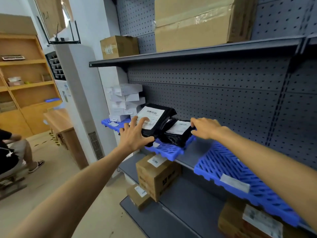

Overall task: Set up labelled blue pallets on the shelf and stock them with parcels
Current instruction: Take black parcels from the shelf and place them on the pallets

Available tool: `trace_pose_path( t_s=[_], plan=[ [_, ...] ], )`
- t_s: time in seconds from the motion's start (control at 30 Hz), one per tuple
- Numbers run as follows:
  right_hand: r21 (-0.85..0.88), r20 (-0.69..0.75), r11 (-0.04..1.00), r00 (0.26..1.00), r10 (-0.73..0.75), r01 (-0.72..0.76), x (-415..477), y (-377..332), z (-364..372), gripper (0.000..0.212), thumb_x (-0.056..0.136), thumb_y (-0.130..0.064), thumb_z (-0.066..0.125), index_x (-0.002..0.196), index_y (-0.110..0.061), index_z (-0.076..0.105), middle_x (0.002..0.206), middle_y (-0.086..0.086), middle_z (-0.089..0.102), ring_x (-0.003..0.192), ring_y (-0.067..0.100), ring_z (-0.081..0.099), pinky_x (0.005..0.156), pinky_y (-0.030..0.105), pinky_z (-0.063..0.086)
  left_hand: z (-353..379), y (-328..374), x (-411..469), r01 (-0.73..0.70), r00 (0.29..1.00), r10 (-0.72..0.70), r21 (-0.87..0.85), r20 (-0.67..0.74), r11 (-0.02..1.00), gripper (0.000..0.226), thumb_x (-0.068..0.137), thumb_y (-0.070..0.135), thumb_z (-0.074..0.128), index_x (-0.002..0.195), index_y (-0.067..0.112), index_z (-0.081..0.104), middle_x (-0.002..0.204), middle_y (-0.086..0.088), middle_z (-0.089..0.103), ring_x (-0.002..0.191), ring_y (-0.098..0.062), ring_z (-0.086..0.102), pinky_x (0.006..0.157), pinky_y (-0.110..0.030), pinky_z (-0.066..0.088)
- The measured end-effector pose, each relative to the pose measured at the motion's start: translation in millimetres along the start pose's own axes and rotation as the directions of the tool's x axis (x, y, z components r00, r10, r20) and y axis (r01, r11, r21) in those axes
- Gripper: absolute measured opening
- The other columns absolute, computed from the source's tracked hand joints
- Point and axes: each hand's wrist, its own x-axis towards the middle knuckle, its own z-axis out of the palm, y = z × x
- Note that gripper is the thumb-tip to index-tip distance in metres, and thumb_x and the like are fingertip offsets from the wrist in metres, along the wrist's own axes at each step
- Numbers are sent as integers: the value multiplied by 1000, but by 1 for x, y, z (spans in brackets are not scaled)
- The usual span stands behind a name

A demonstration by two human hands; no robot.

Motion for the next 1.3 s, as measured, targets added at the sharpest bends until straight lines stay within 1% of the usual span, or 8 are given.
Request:
trace_pose_path(
  t_s=[0.23,0.43,0.7,0.83,0.93,1.1,1.2,1.3],
  plan=[
    [2,25,1000,1000,-10,9,124,24,19,32,96,-32,50,123,-17,45,124,7,57,108,29,56,75,36,36,63,-13,126,12,994,-14,17,105,1000,72,72,60,63,136,43,34,153,-2,28,126,-39,37,100,-50,33],
    [-6,82,1000,996,31,-31,177,36,37,23,95,-32,52,113,-17,47,115,5,60,88,25,50,71,34,36,109,-22,183,-12,981,10,9,194,1000,74,73,62,62,138,43,32,154,-3,28,126,-38,39,101,-51,31],
    [-20,81,979,975,205,-204,193,23,43,25,95,-33,51,116,-19,49,119,3,59,105,25,57,76,34,37,140,-50,228,-62,925,81,-61,370,996,71,75,61,65,135,43,34,150,-4,29,126,-41,38,104,-52,33],
    [-42,87,955,951,298,-295,182,3,43,24,94,-32,50,115,-20,50,118,4,60,102,26,58,75,35,40,135,-60,241,-173,851,168,-37,498,984,82,74,68,66,141,40,27,159,-7,11,139,-46,22,109,-61,25],
    [-73,89,933,929,359,-354,162,-16,42,27,97,-35,47,117,-19,51,119,7,60,105,28,58,80,38,42,122,-51,245,-384,810,318,36,493,923,87,77,75,58,147,37,24,163,-1,-4,148,-41,-1,114,-63,11],
    [-162,77,879,882,464,-448,91,-37,45,31,98,-30,45,124,-15,51,126,15,57,112,33,58,79,36,41,109,3,214,-698,618,665,-96,418,709,66,86,61,58,140,29,40,143,-5,46,128,-31,45,96,-44,42],
    [-204,74,822,829,555,-532,26,-32,43,33,98,-32,46,127,-16,49,123,14,60,110,33,59,75,37,41,104,45,173,-797,513,785,-148,347,586,55,88,54,59,135,28,46,129,-2,58,115,-27,57,80,-36,45],
    [-225,33,739,753,657,-635,-51,-25,36,37,99,-33,46,131,-16,46,122,12,60,109,32,60,77,39,45,101,88,129,-862,434,856,-147,280,485,48,89,49,60,130,26,50,124,-4,61,113,-28,59,81,-38,48]
  ],
)
